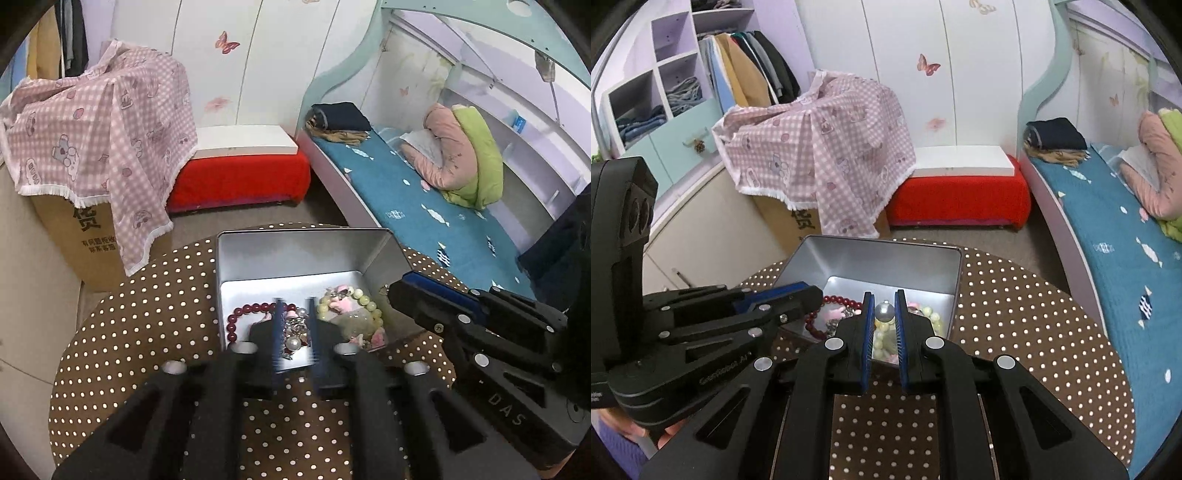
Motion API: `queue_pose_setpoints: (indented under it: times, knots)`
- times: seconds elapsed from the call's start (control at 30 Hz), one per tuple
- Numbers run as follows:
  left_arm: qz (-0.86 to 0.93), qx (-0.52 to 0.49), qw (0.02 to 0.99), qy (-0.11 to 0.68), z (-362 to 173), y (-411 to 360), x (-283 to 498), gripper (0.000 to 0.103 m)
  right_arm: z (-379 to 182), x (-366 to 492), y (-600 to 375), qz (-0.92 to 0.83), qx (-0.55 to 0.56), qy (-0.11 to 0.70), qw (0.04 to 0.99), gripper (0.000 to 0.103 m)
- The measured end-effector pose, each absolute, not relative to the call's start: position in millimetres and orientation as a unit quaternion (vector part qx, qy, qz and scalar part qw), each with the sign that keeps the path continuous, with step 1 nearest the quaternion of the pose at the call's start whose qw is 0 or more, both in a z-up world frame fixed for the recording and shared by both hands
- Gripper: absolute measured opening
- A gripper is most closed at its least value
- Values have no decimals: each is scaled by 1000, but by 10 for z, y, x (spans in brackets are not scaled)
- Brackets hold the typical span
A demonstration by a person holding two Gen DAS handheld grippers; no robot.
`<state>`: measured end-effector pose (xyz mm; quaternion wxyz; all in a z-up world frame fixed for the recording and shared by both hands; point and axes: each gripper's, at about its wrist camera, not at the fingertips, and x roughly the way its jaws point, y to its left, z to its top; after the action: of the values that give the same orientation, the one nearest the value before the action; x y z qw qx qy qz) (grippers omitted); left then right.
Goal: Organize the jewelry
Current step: 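Carry both pearl earrings into the grey box and open both grippers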
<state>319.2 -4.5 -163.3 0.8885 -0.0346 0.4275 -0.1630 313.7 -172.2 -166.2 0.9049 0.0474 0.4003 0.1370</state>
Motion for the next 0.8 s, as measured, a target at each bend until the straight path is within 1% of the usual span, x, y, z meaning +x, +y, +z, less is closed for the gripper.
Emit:
queue_pose_setpoints:
  times: [0.03,0.33,0.6,0.63,0.67,0.7,0.73,0.8]
  knots:
    - [-160,-32,890,425,-1633,-43,3184,29,-1663,3139,-1725,137,48,400,905,12]
    - [-159,-30,891,424,-1622,-53,3172,29,-1711,3163,-1747,135,55,403,903,12]
    - [-158,-33,893,419,-1562,-31,3127,29,-1674,3112,-1839,128,69,401,904,15]
    - [-159,-34,894,419,-1542,-26,3103,29,-1662,3102,-1843,128,69,401,904,21]
    - [-158,-34,894,418,-1529,-29,3082,30,-1647,3083,-1848,128,69,401,905,34]
    - [-156,-35,895,416,-1511,-20,3062,38,-1627,3055,-1859,126,70,397,906,42]
    - [-149,-34,899,411,-1489,-7,3037,43,-1605,3030,-1874,124,72,393,908,49]
    - [-144,-34,903,403,-1452,16,2980,46,-1545,2962,-1910,122,76,384,912,50]
